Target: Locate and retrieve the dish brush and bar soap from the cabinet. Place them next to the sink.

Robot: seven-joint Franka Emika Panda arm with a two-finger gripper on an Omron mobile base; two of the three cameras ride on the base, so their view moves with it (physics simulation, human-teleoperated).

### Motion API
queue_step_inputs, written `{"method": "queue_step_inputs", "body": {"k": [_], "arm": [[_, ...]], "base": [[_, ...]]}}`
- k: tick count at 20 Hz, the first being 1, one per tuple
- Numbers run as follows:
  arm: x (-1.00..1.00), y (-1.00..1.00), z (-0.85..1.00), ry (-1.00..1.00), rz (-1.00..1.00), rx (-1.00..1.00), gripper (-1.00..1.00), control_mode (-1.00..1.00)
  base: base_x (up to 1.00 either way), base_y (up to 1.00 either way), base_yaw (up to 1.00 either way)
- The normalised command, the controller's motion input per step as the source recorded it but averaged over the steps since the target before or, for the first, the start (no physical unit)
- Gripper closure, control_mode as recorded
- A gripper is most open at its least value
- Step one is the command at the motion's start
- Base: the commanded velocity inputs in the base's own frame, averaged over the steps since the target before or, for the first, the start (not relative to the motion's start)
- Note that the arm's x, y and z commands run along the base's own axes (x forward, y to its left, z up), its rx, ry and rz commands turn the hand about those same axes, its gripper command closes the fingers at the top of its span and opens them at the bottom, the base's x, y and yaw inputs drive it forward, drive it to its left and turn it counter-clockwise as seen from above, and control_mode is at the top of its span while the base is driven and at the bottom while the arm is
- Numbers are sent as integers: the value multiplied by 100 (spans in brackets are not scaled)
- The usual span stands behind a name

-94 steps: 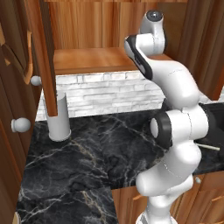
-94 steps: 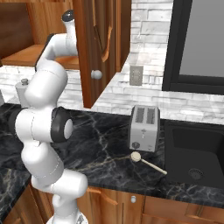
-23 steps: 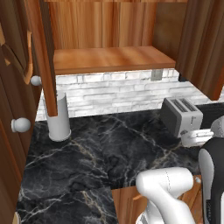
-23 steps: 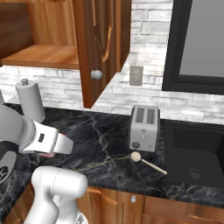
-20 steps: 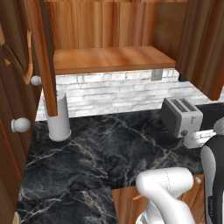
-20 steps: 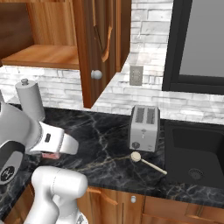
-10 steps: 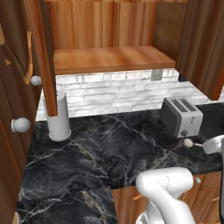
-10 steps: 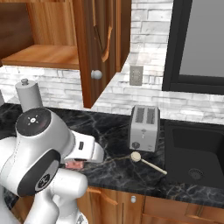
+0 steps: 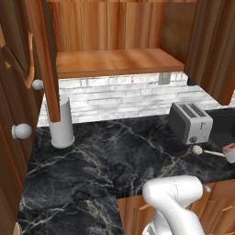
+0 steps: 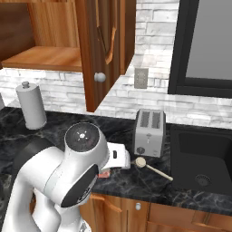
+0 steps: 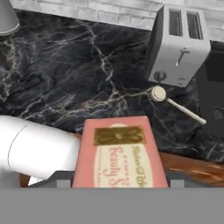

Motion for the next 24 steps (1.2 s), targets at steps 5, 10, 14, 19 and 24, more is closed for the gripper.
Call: {"method": "queue_step_inputs", "body": {"k": [5, 10, 14, 19, 24], "arm": [[23, -24, -31, 0, 21, 0, 100, -100], [25, -23, -42, 0, 24, -1, 100, -100], [36, -31, -46, 5, 23, 0, 100, -100], [34, -17, -13, 11, 9, 2, 100, -100], [38, -15, -9, 3, 9, 1, 100, -100]], "base": [[0, 0, 0], [0, 0, 0], [0, 0, 0], [0, 0, 0], [0, 0, 0]]}}
